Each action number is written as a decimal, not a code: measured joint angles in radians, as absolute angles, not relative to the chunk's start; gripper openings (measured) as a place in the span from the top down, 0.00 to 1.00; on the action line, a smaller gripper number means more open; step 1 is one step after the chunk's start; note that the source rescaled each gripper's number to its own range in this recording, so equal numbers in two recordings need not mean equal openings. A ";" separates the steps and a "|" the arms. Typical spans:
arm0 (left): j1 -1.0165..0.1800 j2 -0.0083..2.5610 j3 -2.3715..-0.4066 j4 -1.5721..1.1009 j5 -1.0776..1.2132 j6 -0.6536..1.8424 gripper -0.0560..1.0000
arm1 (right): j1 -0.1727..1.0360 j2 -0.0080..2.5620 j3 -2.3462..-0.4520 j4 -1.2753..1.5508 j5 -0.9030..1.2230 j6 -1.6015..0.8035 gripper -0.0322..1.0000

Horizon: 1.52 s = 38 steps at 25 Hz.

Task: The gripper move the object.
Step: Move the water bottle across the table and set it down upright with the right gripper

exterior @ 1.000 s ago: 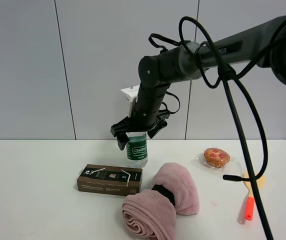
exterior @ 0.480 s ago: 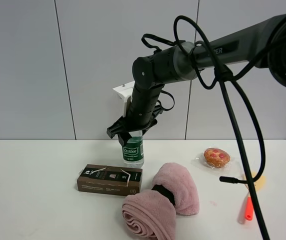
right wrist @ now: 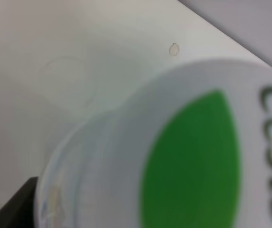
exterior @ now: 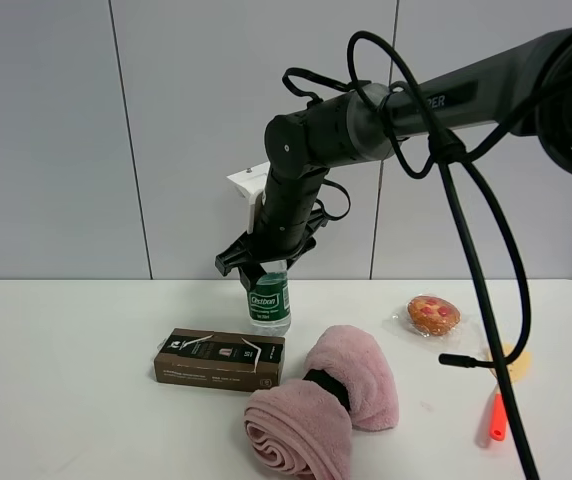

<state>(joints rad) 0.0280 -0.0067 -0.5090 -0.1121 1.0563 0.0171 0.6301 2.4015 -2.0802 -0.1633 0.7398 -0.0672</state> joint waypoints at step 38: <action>0.028 -0.007 -0.509 -0.112 1.056 0.017 0.00 | 0.804 2.074 -2.075 0.589 1.107 -0.782 0.97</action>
